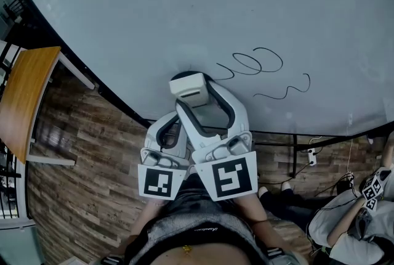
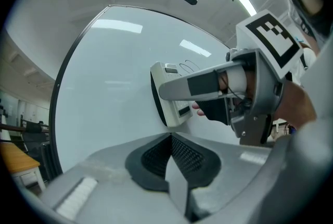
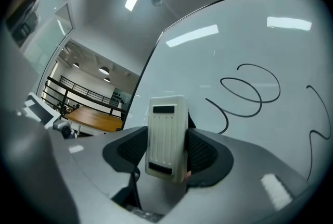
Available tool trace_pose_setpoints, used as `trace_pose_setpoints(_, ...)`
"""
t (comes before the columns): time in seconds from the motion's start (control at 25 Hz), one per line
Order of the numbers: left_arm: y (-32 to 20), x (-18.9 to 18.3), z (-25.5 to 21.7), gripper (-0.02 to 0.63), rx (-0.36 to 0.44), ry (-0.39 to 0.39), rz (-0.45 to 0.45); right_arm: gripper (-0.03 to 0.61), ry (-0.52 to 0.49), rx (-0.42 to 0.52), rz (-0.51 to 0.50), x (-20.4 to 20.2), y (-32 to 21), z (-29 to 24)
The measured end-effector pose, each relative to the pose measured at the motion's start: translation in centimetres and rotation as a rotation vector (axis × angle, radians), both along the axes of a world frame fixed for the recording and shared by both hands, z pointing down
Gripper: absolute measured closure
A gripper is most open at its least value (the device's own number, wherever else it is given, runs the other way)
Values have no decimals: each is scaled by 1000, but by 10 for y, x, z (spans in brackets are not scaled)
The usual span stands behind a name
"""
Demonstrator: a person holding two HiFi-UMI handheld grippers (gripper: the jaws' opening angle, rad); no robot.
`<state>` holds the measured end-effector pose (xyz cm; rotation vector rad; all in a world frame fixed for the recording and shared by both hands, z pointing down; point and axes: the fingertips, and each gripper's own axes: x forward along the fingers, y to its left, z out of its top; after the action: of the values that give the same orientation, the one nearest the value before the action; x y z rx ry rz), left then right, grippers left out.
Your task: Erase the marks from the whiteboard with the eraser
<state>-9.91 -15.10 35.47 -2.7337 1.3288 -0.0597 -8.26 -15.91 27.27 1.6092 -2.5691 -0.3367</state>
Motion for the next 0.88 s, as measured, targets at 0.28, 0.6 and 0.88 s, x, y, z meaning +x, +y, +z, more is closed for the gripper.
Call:
trace_pose_setpoints(0.28,1,9,2,614,-8,-1,15,337,-4,-2,4,10,2,1)
trace_pose_setpoints(0.6,0,12,-3,614,-19,-2,33,337,-6,-10,4,9,3,-6)
trace_pose_setpoints(0.88,2,49,-1,614,-27,-13,52,337,-2,-20,3,42,6,-3)
